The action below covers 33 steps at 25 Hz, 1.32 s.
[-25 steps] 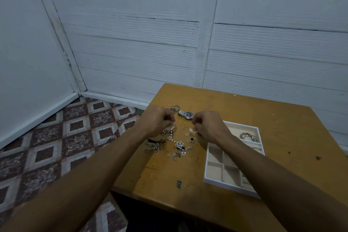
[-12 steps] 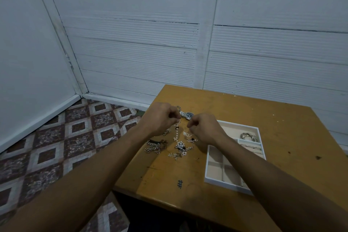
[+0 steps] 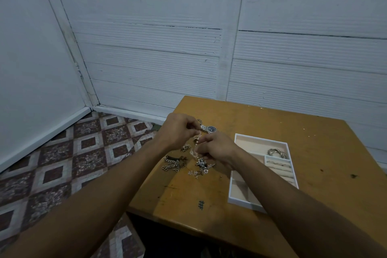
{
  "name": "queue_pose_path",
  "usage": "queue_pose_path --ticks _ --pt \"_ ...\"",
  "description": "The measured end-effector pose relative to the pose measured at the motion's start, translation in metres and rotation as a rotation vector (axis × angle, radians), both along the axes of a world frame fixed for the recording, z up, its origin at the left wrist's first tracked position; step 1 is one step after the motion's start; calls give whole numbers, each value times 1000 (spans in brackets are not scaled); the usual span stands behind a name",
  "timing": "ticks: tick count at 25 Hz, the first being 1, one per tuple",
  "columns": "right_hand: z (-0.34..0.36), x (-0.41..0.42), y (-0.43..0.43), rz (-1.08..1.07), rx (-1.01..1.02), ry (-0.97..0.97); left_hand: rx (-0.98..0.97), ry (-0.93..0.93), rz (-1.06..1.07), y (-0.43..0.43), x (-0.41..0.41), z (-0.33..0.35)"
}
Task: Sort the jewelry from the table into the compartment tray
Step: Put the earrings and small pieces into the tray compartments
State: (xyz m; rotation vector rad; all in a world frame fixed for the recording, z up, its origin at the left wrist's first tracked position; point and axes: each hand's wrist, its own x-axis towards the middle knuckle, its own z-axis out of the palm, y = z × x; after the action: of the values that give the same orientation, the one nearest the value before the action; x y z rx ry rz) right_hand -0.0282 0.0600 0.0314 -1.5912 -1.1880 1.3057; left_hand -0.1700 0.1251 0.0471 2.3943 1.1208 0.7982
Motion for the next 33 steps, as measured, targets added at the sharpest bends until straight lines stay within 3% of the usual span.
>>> queue_pose_path --ticks 9,15,21,33 --pt "-5 6 -3 -2 -41 46 -54 51 53 4 -12 -14" --pt "-6 9 -7 15 -29 -81 -79 74 90 7 -18 -19" --pt "-7 6 -6 30 38 -366 -69 99 92 6 -20 -17" --pt "9 33 -20 20 84 -435 -85 115 48 -3 -7 -16"
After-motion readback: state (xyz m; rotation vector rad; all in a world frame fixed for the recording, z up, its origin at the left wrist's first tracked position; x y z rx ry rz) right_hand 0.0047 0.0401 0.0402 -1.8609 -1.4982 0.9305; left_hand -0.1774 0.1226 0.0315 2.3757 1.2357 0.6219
